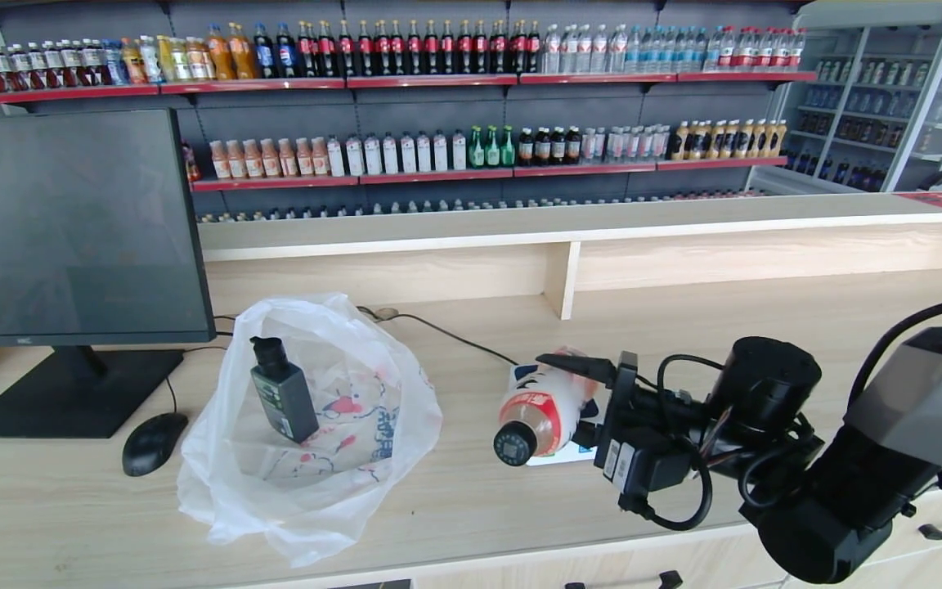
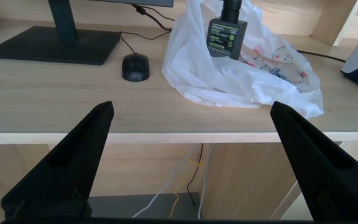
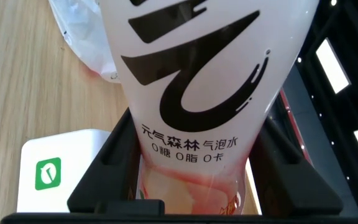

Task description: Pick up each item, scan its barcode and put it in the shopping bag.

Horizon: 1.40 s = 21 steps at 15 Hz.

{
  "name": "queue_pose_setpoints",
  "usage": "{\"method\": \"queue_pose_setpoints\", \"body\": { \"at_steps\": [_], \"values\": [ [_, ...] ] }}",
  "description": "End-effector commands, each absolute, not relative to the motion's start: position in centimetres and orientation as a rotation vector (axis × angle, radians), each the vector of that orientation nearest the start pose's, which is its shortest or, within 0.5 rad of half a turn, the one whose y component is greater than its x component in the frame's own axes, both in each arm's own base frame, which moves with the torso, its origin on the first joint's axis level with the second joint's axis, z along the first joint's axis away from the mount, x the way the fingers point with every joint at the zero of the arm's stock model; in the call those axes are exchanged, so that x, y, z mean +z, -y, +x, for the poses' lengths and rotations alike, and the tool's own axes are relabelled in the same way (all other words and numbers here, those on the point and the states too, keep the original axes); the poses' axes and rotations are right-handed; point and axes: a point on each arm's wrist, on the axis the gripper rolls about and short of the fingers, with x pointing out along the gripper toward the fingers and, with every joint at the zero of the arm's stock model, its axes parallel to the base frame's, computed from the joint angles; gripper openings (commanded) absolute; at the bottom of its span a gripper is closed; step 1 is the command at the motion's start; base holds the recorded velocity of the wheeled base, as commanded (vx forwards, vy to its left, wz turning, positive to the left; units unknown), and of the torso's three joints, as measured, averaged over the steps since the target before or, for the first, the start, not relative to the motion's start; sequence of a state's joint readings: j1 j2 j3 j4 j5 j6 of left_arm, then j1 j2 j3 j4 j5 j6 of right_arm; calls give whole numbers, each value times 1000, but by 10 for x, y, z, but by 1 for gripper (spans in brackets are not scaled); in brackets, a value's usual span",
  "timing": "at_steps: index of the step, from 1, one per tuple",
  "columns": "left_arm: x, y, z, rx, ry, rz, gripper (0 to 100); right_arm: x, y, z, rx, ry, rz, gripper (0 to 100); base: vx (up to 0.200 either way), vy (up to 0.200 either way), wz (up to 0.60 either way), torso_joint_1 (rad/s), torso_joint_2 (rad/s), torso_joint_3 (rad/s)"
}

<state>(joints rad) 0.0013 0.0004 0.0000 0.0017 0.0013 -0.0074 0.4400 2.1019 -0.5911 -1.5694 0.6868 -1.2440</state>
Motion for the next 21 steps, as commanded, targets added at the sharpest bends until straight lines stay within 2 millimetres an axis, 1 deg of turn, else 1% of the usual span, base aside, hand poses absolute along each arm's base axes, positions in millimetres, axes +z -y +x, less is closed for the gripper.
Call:
{"method": "queue_pose_setpoints", "body": {
  "at_steps": [1, 4, 6, 12, 15, 17, 19, 21],
  "values": [
    [75, 0, -23, 3, -3, -8, 100, 95, -156, 297, 933, 753, -1108, 0, 0, 0, 0, 0, 0, 0],
    [75, 0, -23, 3, -2, -8, 100, 103, -157, 299, 926, 757, -1068, 0, 0, 0, 0, 0, 0, 0],
    [75, 0, -23, 3, -2, -8, 100, 119, -156, 297, 910, 779, -1032, 0, 0, 0, 0, 0, 0, 0],
    [75, 0, -23, 2, -2, -5, 100, 171, -146, 276, 863, 843, -909, 0, 0, 0, 0, 0, 0, 0],
    [75, 0, -23, 2, -2, -3, 100, 184, -142, 269, 833, 818, -832, 0, 0, 0, 0, 0, 0, 0],
    [75, 0, -23, 2, 0, -2, 100, 199, -143, 258, 794, 813, -760, 0, 0, 0, 0, 0, 0, 0],
    [75, 0, -23, 2, -2, 0, 100, 212, -139, 247, 757, 802, -686, 0, 0, 0, 0, 0, 0, 0],
    [75, 0, -23, 2, -2, 0, 100, 219, -134, 239, 744, 766, -595, 0, 0, 0, 0, 0, 0, 0]
  ]
}}
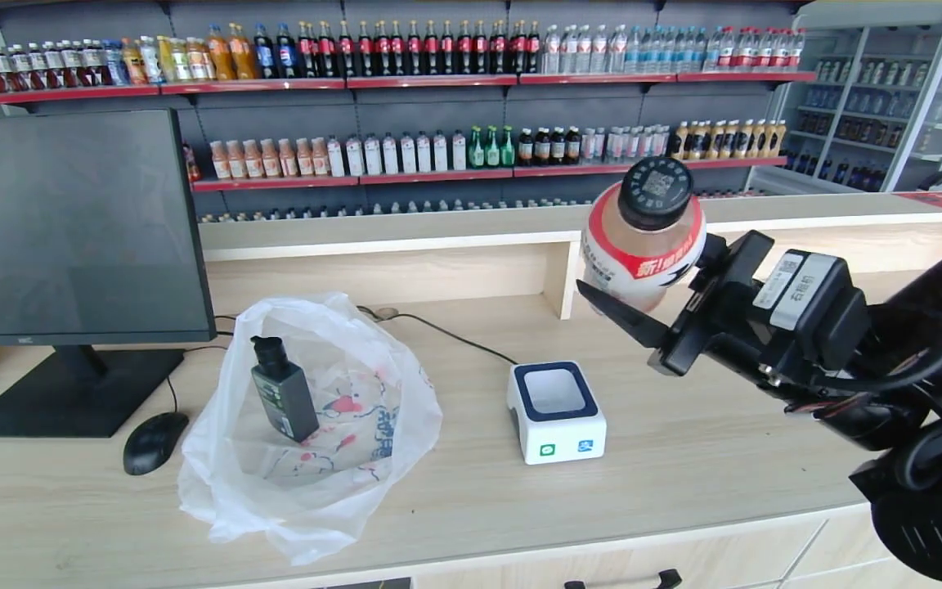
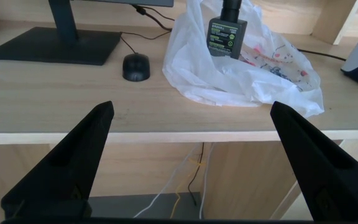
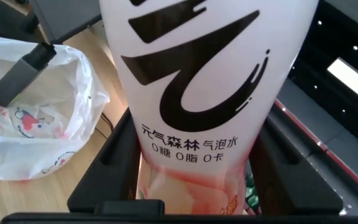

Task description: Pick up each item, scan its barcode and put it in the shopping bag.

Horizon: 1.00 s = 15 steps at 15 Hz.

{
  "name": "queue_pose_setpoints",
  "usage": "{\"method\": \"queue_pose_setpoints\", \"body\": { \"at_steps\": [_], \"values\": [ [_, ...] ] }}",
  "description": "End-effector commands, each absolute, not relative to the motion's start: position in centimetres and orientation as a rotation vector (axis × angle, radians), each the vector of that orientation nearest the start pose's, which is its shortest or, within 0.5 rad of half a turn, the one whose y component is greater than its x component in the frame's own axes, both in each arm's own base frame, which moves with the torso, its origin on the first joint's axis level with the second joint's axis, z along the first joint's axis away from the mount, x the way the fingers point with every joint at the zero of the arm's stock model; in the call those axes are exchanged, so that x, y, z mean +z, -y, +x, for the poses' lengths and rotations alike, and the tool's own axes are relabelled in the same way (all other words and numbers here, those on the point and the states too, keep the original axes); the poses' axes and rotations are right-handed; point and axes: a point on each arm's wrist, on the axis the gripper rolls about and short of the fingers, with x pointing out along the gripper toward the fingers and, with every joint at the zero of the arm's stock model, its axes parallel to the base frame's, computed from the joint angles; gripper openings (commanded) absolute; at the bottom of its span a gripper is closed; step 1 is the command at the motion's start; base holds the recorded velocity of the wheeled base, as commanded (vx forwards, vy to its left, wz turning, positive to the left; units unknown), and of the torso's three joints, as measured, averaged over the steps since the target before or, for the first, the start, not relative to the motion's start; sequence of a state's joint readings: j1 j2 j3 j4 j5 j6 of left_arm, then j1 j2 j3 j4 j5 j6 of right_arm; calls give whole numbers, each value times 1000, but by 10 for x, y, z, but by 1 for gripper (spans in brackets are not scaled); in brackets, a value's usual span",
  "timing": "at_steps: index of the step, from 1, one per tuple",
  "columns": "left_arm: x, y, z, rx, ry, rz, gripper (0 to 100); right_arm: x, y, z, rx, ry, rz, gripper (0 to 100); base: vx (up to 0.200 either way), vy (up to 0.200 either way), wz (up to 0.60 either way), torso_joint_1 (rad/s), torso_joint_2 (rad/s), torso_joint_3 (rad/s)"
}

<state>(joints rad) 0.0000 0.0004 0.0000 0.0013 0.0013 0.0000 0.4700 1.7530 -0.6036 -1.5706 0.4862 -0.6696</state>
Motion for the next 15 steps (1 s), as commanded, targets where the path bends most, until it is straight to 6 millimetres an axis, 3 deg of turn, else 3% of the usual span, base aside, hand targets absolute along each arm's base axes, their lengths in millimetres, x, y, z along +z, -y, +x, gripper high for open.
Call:
{"method": "queue_pose_setpoints", "body": {
  "at_steps": [1, 4, 9, 11, 15],
  "values": [
    [75, 0, -23, 2, -2, 0, 100, 220, -130, 233, 740, 717, -506, 0, 0, 0, 0, 0, 0, 0],
    [75, 0, -23, 2, -2, 2, 100, 213, -125, 228, 735, 596, -340, 0, 0, 0, 0, 0, 0, 0],
    [75, 0, -23, -2, -2, 17, 100, 193, -116, 223, 535, 379, -82, 0, 0, 0, 0, 0, 0, 0],
    [75, 0, -23, -2, -2, 17, 100, 177, -111, 216, 507, 291, -59, 0, 0, 0, 0, 0, 0, 0],
    [75, 0, -23, -2, -2, 15, 100, 167, -107, 209, 508, 246, -76, 0, 0, 0, 0, 0, 0, 0]
  ]
}}
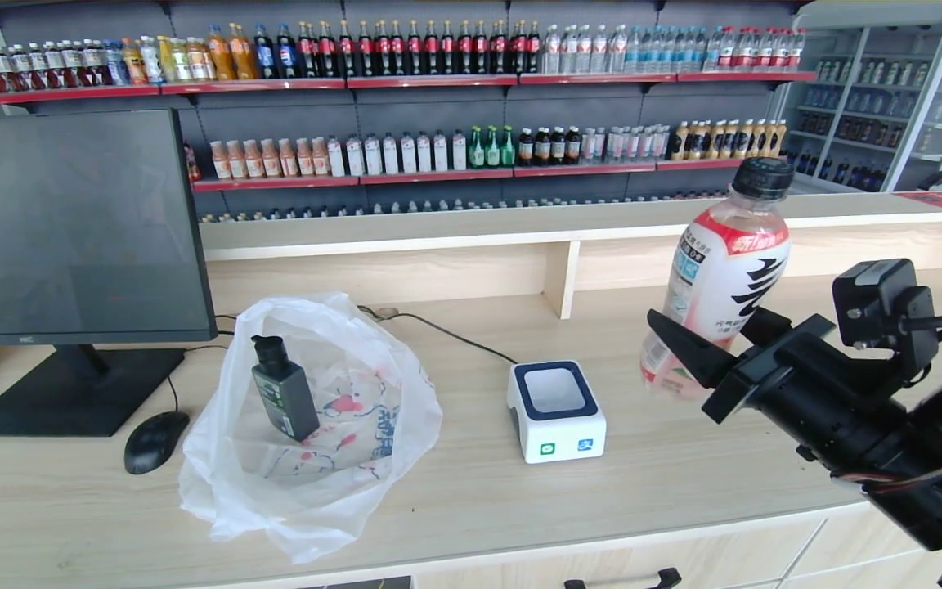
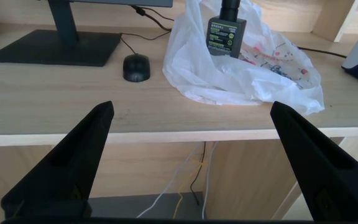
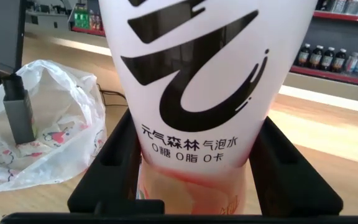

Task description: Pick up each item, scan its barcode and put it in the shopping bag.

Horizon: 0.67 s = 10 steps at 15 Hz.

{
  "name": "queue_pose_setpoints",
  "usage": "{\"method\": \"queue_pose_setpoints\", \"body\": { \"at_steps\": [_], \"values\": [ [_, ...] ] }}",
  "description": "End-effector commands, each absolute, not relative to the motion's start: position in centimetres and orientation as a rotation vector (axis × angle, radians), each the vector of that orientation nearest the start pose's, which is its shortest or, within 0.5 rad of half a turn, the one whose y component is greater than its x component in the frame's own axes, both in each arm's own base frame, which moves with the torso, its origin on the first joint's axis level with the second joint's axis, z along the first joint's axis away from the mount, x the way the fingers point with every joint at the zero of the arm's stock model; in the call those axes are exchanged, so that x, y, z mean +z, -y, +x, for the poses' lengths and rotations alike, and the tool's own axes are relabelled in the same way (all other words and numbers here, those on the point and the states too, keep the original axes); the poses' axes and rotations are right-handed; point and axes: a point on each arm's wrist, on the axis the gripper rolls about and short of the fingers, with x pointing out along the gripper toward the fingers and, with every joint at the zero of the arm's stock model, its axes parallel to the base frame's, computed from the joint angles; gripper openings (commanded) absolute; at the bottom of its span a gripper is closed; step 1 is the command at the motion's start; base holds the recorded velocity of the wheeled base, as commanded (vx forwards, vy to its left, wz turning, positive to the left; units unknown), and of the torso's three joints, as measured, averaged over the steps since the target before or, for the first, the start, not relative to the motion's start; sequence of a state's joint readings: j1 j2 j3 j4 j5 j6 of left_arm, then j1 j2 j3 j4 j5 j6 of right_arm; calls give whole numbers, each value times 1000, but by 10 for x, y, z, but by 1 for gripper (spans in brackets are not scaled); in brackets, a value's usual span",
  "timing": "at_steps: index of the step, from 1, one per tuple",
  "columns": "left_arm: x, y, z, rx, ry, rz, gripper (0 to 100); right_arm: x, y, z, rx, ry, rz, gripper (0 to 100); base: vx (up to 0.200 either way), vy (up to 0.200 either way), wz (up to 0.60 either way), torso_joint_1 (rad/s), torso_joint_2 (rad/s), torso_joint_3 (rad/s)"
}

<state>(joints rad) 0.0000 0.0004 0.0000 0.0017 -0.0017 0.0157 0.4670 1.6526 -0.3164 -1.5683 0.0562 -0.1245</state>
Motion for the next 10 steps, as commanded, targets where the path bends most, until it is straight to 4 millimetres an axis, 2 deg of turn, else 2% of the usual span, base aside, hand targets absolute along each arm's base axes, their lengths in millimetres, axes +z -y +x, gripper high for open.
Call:
{"method": "queue_pose_setpoints", "body": {
  "at_steps": [1, 10],
  "values": [
    [75, 0, -23, 0, -2, 15, 100, 169, -106, 207, 506, 255, -73, 0, 0, 0, 0, 0, 0, 0],
    [75, 0, -23, -2, -2, 14, 100, 164, -106, 207, 511, 234, -78, 0, 0, 0, 0, 0, 0, 0]
  ]
}}
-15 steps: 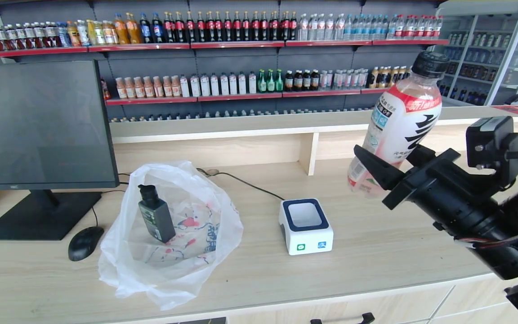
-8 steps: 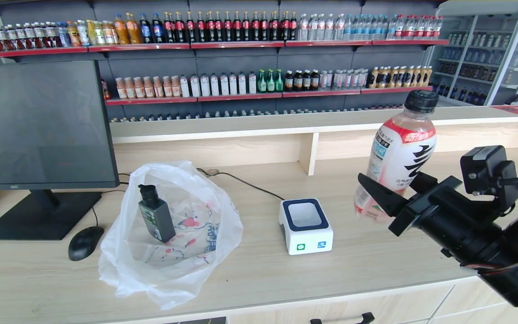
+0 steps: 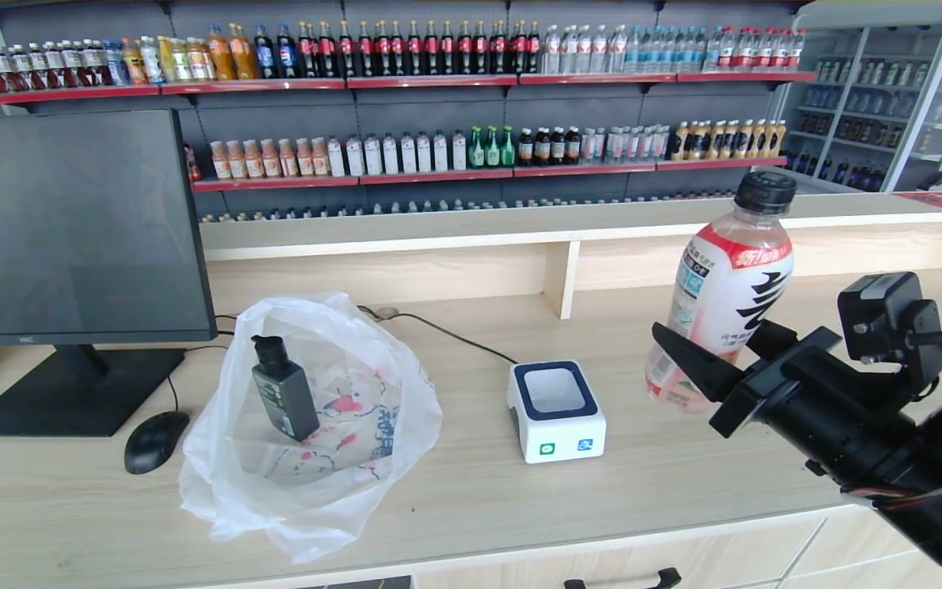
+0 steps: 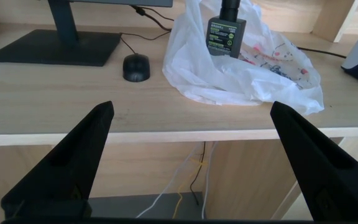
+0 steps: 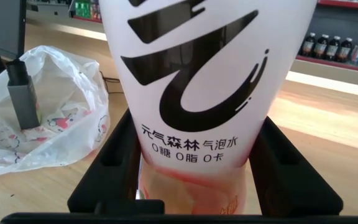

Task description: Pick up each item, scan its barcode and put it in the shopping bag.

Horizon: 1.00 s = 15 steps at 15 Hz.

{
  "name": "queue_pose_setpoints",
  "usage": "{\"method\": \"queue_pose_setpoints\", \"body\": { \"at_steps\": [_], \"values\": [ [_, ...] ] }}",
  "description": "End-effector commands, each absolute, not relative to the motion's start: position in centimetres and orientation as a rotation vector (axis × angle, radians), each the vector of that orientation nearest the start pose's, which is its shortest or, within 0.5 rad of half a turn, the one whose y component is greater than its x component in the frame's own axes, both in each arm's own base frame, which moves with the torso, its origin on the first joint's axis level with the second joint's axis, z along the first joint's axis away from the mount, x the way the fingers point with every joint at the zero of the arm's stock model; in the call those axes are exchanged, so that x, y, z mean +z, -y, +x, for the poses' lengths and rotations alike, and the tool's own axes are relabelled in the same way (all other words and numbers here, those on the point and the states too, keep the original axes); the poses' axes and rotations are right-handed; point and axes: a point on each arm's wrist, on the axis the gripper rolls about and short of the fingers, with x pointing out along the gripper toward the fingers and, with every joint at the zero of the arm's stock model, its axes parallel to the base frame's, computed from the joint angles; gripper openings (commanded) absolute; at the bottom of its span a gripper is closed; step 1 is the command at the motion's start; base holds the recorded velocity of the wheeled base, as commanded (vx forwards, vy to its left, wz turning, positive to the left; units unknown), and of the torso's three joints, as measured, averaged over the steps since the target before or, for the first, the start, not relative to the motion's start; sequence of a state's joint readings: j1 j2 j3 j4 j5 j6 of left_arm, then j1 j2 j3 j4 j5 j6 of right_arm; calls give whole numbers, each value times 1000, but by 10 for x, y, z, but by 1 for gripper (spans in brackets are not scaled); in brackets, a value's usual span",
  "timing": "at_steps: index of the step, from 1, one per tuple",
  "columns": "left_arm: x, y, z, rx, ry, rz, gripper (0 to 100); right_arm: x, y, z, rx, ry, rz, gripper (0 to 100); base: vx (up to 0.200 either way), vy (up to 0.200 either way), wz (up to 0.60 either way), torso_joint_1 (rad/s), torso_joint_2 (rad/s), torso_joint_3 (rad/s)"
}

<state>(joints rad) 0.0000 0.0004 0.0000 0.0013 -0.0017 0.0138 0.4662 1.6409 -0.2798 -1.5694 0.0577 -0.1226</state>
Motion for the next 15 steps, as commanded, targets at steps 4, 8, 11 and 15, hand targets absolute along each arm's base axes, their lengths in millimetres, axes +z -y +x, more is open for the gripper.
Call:
{"method": "queue_pose_setpoints", "body": {
  "at_steps": [4, 8, 11, 15],
  "values": [
    [75, 0, -23, 2, -2, 12, 100, 162, -106, 208, 512, 223, -80, 0, 0, 100, 0, 1, 2, 0],
    [75, 0, -23, 2, -2, 12, 100, 161, -107, 210, 510, 223, -80, 0, 0, 200, 0, -1, 1, 5],
    [75, 0, -23, 0, -2, 12, 100, 162, -107, 210, 510, 224, -78, 0, 0, 200, 0, 4, 4, 1],
    [75, 0, -23, -2, -2, 14, 100, 161, -108, 211, 511, 223, -78, 0, 0, 150, 0, -1, 3, 2]
  ]
}}
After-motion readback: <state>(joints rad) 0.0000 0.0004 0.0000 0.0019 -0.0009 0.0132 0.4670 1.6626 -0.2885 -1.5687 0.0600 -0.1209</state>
